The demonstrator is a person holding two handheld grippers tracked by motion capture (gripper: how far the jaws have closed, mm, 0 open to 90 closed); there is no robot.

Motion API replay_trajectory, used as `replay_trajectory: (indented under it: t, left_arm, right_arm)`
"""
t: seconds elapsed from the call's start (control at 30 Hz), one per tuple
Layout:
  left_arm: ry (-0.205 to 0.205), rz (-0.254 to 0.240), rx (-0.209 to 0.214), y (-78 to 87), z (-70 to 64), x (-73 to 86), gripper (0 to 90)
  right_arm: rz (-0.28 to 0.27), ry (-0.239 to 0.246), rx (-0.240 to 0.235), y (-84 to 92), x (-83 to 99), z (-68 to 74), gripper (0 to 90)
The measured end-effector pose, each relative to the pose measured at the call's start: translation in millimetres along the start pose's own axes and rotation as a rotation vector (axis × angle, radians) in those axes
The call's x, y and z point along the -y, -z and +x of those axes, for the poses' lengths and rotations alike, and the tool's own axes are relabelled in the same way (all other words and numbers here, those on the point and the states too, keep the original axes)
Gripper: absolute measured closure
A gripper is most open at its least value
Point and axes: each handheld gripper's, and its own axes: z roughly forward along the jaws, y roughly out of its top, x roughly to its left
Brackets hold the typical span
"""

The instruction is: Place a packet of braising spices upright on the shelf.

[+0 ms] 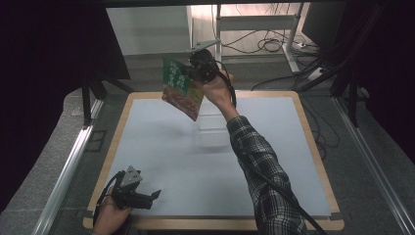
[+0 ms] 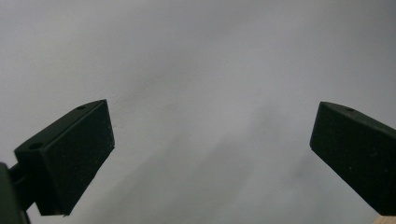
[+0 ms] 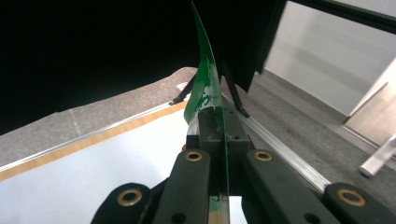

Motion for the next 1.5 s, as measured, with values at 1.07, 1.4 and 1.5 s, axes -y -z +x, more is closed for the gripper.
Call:
replay_trajectory:
  t: [1.07, 1.4, 1.5]
  left_arm:
    - [-0.009, 0.003, -0.001, 0.2, -1.2, 0.0, 0.0]
    - [-0.009, 0.003, -0.001, -0.1, -1.5, -0.1, 0.0]
    - [-0.01, 0.004, -0.002, -0.1, -1.5, -0.1, 0.0]
  right_arm:
    - [0.123, -0.011, 0.092, 43.4, 37.8, -51.6, 89.2]
    - [0.162, -0.026, 0.114, 56.5, 49.4, -59.4, 89.1]
    - [0.161, -0.033, 0.114, 59.1, 52.2, -61.7, 89.2]
